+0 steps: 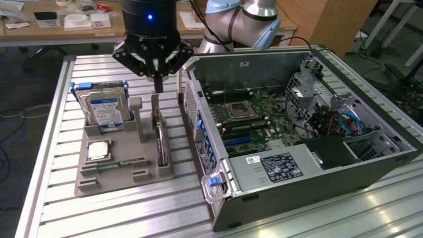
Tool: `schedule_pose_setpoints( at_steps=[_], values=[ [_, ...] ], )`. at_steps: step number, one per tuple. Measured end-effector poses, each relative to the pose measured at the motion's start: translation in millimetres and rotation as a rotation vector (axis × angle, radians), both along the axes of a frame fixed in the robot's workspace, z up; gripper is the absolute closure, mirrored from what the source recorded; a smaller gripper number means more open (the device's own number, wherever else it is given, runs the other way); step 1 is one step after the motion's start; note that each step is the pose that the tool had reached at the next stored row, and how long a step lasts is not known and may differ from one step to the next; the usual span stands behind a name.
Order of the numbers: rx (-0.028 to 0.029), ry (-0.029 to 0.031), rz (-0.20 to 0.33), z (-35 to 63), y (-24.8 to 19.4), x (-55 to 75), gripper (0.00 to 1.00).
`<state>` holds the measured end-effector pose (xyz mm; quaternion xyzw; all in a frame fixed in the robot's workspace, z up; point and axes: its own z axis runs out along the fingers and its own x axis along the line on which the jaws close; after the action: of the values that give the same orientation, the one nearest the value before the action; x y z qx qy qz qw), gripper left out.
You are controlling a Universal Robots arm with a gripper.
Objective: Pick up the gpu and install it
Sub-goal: 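Reach for the gpu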
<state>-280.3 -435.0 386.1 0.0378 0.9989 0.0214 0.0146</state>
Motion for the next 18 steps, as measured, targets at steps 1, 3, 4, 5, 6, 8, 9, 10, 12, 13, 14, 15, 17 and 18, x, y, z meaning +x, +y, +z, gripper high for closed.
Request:
schedule_pose_setpoints(
  at_steps=[1,3,4,5,6,8,9,10,12,13,14,15,17,18],
  values=[
    [-0.0003,0.0001,0.0,0.0,-2.5,-0.2,0.89],
    [-0.0007,0.0,0.0,-0.2,-7.2,-0.7,0.89],
    [-0.0008,0.0,0.0,-0.3,-9.5,-0.9,0.89],
    [-0.0011,0.0,0.0,-0.4,-11.9,-1.2,0.89],
    [-0.0013,0.0,0.0,-0.5,-14.4,-1.4,0.89],
    [-0.0017,0.0,0.0,-0.7,-19.1,-1.9,0.89],
    [-0.0019,0.0001,0.0,-0.8,-21.4,-2.1,0.89],
    [-0.0021,0.0,0.0,-0.9,-23.7,-2.4,0.89],
    [-0.0025,0.0,0.0,-1.1,-28.2,-2.8,0.89],
    [-0.0027,0.0001,0.0,-1.2,-30.2,-3.1,0.89],
    [-0.0028,-0.0001,0.0,-1.5,-31.6,-3.2,0.89],
    [-0.0028,-0.0002,0.0,-1.7,-31.8,-3.4,0.89],
    [-0.0029,-0.0001,0.0,-1.8,-31.9,-3.6,0.89],
    [-0.003,0.0,0.0,-1.8,-31.9,-3.9,0.89]
  ],
)
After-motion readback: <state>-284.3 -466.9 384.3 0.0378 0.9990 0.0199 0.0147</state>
